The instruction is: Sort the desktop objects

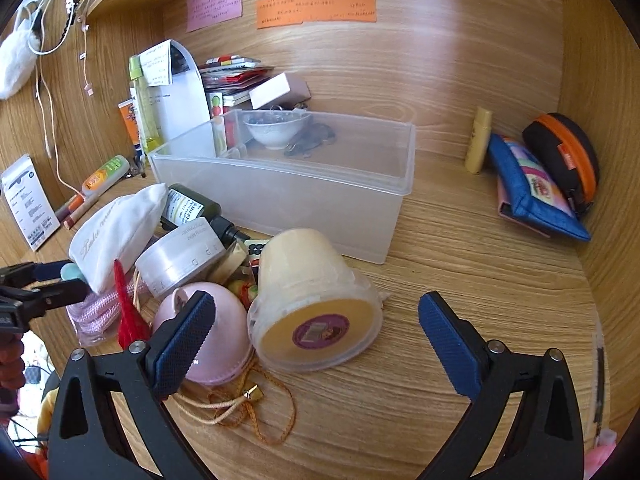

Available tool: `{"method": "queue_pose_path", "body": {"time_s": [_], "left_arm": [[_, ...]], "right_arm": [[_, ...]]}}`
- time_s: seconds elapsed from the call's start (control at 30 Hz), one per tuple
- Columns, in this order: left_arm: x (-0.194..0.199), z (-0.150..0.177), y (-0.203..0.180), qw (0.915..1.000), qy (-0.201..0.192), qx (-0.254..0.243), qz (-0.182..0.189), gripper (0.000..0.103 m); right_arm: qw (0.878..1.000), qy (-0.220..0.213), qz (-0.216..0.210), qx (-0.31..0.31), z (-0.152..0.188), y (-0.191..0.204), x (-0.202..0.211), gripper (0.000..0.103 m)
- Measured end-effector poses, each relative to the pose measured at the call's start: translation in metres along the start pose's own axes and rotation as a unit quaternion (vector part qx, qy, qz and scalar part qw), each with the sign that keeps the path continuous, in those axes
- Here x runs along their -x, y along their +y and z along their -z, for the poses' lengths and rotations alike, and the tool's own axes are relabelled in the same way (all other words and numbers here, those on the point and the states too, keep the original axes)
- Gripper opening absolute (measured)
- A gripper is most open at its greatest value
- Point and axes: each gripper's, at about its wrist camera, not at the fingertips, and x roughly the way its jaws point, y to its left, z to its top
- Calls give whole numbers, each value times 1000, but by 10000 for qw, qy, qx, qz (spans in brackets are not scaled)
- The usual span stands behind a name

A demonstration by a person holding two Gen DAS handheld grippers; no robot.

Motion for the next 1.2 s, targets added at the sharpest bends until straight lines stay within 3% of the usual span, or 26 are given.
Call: {"method": "queue_pose_path", "body": {"time_s": [0.27, 0.37, 0.57, 0.7, 0.83, 1.2], "left_arm": [[-4, 2, 4, 9996, -22, 268, -5, 75], [-4, 4, 2, 9996, -101, 259, -45, 73], [-1, 9, -1, 9991, -303, 236, -182, 73], [10, 12, -6, 9975, -569, 37, -426, 73], [26, 13, -12, 9958, -793, -170, -416, 73], [48, 7, -22, 9916, -1148, -319, -496, 73]], "right_arm": [[9991, 185, -280, -243, -2, -8, -10, 79], [9985, 301, -348, -302, -3, -10, -13, 68], [9986, 393, -270, -238, -5, -7, -16, 67], [9987, 381, -252, -228, -4, -6, -16, 67], [9989, 353, -208, -209, -2, -5, -17, 67], [9993, -163, -100, -307, -3, -7, 0, 66]]}}
